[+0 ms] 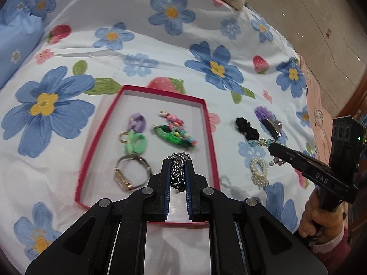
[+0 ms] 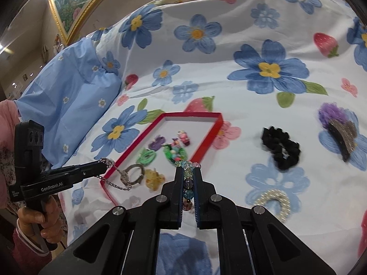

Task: Organize jewelry
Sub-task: 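Carry the chain with the left tool while the right tool carries the bead bracelet into the tray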

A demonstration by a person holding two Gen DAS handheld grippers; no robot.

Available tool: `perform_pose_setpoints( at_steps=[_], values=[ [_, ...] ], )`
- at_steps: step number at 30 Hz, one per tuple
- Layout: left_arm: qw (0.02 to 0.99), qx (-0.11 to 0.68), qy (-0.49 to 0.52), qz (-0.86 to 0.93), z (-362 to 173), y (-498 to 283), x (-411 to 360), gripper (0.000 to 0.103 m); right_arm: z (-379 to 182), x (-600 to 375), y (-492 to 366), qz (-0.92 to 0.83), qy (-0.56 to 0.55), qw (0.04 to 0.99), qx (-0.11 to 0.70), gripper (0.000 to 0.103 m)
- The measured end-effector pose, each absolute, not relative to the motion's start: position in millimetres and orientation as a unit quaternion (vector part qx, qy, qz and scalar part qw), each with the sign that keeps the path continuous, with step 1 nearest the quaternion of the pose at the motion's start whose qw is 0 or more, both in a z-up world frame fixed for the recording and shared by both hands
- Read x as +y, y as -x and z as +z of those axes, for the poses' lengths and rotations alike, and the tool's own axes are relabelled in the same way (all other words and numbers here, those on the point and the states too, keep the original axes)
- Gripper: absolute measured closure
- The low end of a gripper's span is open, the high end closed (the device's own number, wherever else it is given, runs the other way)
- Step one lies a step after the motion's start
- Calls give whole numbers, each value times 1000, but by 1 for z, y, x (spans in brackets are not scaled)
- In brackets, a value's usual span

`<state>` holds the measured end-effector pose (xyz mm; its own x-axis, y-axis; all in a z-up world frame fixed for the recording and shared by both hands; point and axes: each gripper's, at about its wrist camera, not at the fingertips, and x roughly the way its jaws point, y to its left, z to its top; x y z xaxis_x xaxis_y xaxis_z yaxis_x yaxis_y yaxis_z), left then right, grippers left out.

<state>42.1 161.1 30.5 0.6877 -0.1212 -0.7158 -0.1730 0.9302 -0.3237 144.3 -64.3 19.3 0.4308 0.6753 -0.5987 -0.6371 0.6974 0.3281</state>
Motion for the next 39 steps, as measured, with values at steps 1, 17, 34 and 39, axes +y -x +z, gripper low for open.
perform_pose_setpoints(
  at_steps=[1,17,34,39],
  values=[
    [900,393,187,18,31,-41,164,94,20,-60,-144,391,-25,844,365,96],
    [893,397,204,56,18,-20,200,94,10,-1,-127,437,-10,817,376,96],
    [875,428,217,64,-21,-21,213,94,-34,36,-114,454,31,782,426,96],
    [868,447,207,67,-36,-27,212,93,-46,43,-117,450,41,775,443,96]
  ],
)
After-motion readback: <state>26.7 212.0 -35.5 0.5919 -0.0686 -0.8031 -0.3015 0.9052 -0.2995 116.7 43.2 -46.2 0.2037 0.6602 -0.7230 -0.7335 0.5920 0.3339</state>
